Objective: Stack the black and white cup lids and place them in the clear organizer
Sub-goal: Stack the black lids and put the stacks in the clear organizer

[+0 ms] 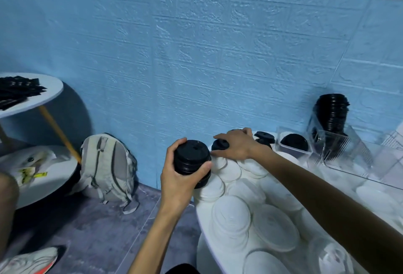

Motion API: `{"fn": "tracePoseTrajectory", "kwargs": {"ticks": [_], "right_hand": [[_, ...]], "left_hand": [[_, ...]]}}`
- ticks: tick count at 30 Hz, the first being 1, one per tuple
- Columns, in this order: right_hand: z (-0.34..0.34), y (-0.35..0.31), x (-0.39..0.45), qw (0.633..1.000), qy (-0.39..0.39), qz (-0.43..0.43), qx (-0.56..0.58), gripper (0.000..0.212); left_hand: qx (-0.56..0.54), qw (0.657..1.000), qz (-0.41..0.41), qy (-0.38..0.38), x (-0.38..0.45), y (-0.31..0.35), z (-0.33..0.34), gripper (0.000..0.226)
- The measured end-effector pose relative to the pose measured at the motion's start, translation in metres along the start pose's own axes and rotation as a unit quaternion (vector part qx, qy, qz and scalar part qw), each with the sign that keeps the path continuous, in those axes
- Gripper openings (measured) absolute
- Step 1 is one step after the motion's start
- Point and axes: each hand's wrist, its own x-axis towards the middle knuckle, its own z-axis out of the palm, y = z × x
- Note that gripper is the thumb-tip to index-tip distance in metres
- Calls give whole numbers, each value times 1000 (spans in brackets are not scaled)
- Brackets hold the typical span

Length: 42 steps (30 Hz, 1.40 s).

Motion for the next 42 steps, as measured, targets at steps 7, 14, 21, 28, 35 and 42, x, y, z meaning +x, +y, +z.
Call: {"fn": "tracePoseTrajectory", "kwargs": {"ticks": [7, 14, 21, 28, 35, 42], "right_hand": [[-17, 7, -22, 998, 43, 3, 54, 77], [-65, -25, -73, 863, 92, -66, 493, 65], [-49, -51, -105, 883, 53, -115, 452, 57], [-44, -51, -108, 882, -21, -121, 454, 68], [-47, -34, -82, 857, -43, -77, 508, 70], [-26, 39, -3, 971, 91, 91, 201, 71]], "left_hand": [[-3, 1000, 5, -13, 1, 3, 5, 72], [2, 998, -1, -64, 0, 15, 18, 84], [4, 996, -11, -84, -1, 22, 33, 110], [31, 996, 5, -86, -4, 22, 34, 104], [21, 997, 26, -70, 6, 22, 41, 84], [23, 998, 18, -59, 22, 29, 46, 85]]}}
